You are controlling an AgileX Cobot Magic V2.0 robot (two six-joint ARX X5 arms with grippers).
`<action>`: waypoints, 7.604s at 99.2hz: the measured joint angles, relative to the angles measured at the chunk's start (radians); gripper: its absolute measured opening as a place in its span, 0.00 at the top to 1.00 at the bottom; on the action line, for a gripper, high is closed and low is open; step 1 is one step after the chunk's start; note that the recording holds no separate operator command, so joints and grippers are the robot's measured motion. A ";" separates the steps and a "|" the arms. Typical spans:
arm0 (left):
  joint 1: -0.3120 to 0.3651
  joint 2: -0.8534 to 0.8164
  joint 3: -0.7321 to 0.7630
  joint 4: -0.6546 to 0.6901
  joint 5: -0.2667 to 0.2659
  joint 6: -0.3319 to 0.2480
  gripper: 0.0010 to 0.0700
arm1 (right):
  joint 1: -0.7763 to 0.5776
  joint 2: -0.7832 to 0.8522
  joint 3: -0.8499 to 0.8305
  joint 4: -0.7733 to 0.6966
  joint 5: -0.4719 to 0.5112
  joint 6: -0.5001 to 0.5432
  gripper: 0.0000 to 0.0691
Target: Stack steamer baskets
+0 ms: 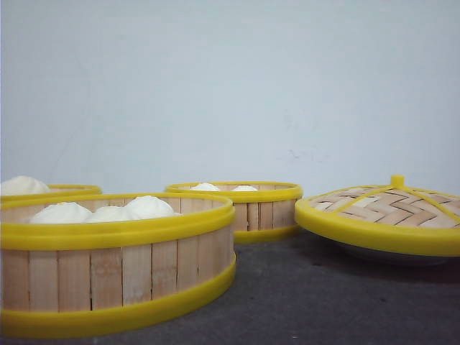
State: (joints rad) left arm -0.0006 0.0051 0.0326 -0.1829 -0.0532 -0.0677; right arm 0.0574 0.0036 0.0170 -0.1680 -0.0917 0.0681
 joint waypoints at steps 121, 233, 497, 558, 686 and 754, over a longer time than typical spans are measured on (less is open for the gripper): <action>0.000 0.145 0.414 -0.114 0.165 -0.233 0.99 | 0.000 0.168 0.444 -0.125 -0.144 0.302 0.99; 0.000 0.715 0.774 -0.461 0.188 0.023 0.40 | 0.007 0.932 0.805 -0.433 -0.118 -0.001 0.24; 0.000 0.768 0.774 -0.465 0.188 0.023 0.39 | 0.378 2.022 2.168 -1.073 -0.020 0.212 0.96; 0.000 0.768 0.774 -0.464 0.188 0.023 0.39 | 0.607 1.575 1.606 -0.818 0.079 0.169 0.96; 0.000 0.768 0.774 -0.464 0.188 0.023 0.39 | 0.734 1.762 1.413 -0.433 0.146 0.149 0.97; 0.000 0.768 0.774 -0.464 0.188 0.023 0.39 | 0.734 1.794 1.416 -0.422 0.145 0.157 0.74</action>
State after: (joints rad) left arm -0.0006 0.7731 0.8066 -0.6472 0.1352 -0.0444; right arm 0.7914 1.7973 1.4330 -0.5900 0.0532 0.2249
